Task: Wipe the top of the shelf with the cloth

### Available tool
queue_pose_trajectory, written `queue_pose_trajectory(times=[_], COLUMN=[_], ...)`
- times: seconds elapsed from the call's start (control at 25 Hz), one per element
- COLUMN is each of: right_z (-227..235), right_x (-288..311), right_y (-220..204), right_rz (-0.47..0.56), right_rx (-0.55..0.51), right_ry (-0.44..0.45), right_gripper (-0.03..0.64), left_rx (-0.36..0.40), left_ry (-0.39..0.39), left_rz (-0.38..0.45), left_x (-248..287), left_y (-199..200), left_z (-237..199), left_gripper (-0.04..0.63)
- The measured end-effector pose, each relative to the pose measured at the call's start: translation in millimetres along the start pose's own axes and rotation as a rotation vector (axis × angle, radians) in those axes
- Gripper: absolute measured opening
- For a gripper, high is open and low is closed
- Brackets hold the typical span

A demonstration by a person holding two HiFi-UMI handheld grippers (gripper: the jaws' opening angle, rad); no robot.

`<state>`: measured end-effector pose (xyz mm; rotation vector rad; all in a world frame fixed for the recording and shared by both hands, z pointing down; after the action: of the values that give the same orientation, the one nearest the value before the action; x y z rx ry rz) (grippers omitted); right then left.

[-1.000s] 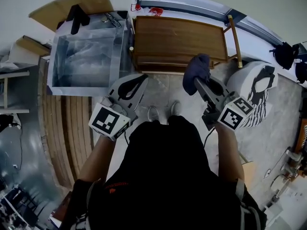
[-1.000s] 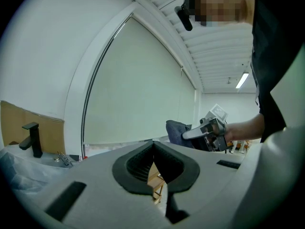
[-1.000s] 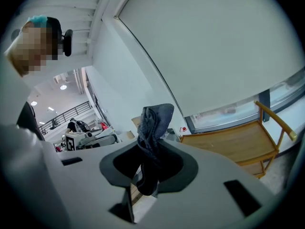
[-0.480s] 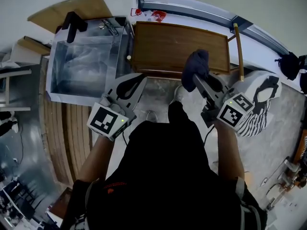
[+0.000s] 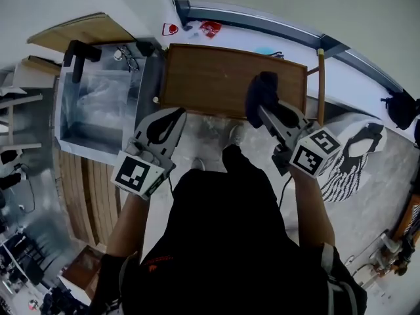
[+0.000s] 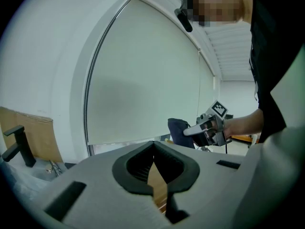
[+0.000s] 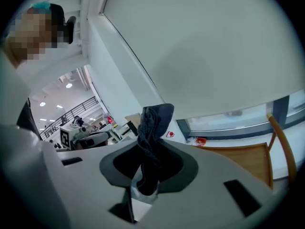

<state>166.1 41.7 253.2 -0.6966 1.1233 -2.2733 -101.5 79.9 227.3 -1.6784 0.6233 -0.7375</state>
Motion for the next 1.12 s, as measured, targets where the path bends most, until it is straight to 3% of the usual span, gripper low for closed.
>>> queue_pose_trajectory(times=[0.2, 0.44, 0.8, 1.12], right_z=[51, 94, 122, 126], right_x=[10, 23, 65, 136], right_y=[14, 22, 15, -4], right_rz=[-0.036, -0.069, -0.123, -0.177], right_rx=[0.027, 0.012, -0.017, -0.074], right_ry=[0.035, 0.042, 0.006, -0.043], right_gripper=[0.08, 0.08, 0.08, 0.079], left_rx=[0.01, -0.003, -0.043, -0.043], left_ry=[0.076, 0.1, 0.062, 0.018], left_rz=[-0.032, -0.07, -0.107, -0.112], left_x=[36, 67, 90, 83], left_y=[4, -2, -23, -45], left_z=[-3, 1, -21, -65], left_gripper=[0.02, 0.019, 0.02, 0.02])
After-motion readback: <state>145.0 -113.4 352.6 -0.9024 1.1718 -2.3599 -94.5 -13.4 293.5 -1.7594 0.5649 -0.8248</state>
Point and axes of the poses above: the fingertips, and each gripper's own axes: x forward along the fingers, z to its right, y out of its top, the point moved 7 cm from there along -x, backward along the fingers, and after that the axes turned 8 degrees about z, right-handed, at the moved point
